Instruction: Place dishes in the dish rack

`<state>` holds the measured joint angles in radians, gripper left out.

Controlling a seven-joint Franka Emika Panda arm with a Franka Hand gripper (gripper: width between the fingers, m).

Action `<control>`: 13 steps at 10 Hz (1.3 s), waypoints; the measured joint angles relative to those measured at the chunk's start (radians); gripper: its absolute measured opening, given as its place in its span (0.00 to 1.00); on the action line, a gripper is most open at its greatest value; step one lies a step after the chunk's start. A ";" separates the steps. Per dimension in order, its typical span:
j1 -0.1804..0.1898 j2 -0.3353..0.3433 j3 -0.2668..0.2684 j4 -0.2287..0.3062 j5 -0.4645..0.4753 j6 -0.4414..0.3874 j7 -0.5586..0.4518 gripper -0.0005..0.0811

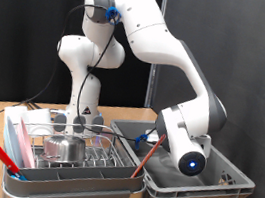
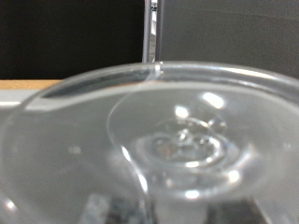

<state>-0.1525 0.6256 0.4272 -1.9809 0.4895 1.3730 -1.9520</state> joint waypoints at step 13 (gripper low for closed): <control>-0.035 -0.114 0.036 0.037 0.071 -0.064 -0.078 0.13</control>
<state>-0.1870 0.5115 0.4629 -1.9435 0.5607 1.3092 -2.0298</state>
